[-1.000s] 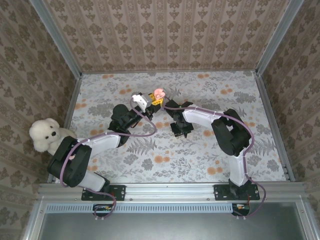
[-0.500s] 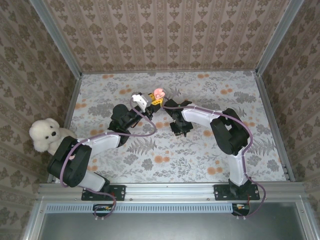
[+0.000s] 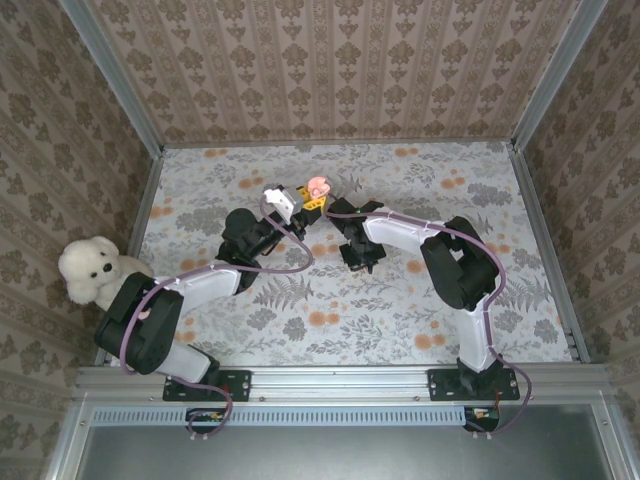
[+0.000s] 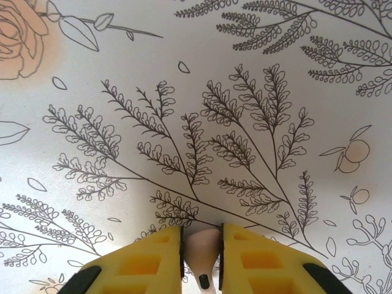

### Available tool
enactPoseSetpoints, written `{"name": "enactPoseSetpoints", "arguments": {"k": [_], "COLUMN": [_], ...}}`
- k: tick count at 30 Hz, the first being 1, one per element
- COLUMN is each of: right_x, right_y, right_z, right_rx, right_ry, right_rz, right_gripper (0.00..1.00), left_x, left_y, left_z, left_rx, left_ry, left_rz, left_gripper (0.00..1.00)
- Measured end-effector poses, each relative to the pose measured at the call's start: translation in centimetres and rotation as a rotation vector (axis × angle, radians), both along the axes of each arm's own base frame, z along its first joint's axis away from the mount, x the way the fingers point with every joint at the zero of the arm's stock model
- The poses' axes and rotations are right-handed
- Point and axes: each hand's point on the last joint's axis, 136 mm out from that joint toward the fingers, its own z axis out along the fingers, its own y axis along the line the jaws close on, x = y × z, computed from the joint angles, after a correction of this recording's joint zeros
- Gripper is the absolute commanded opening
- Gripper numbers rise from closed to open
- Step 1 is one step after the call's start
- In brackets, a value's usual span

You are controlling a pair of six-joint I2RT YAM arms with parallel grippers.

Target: Insert the wireless bluetooth earbuds into the charging case

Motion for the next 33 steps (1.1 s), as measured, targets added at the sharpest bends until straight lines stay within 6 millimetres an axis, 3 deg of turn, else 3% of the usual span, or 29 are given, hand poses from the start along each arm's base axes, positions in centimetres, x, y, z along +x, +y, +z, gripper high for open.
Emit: {"name": "enactPoseSetpoints", "arguments": {"k": [6,13,21,28,33], "right_x": [-0.4,0.4,2.7,3.2,3.0], "right_y": [-0.3,-0.7,-1.5,-2.7,-2.9], "right_z": [1.3,6.6,17.8,26.4,32.6], "right_rx": [0.024,0.144,0.381,0.527,0.635], "right_ry": [-0.028,-0.168,-0.469,-0.681,-0.839], "right_rz": [-0.024,-0.099,-0.175,-0.198,-0.182], "right_gripper": [0.16,0.16,0.16,0.17,0.17], "left_x": [0.0,-0.1,-0.4,-1.1,-1.8], "left_y": [0.0,0.0,-0.2,-1.2,-2.1], "left_z": [0.0,0.7,0.1,-0.4,0.7], "left_rx": [-0.001,-0.010,0.009,0.049,0.046], "left_ry": [-0.001,-0.016,-0.002,-0.010,-0.047], "left_rz": [-0.002,0.000,-0.024,-0.068,-0.104], "left_gripper": [0.00,0.00,0.00,0.00,0.00]}}
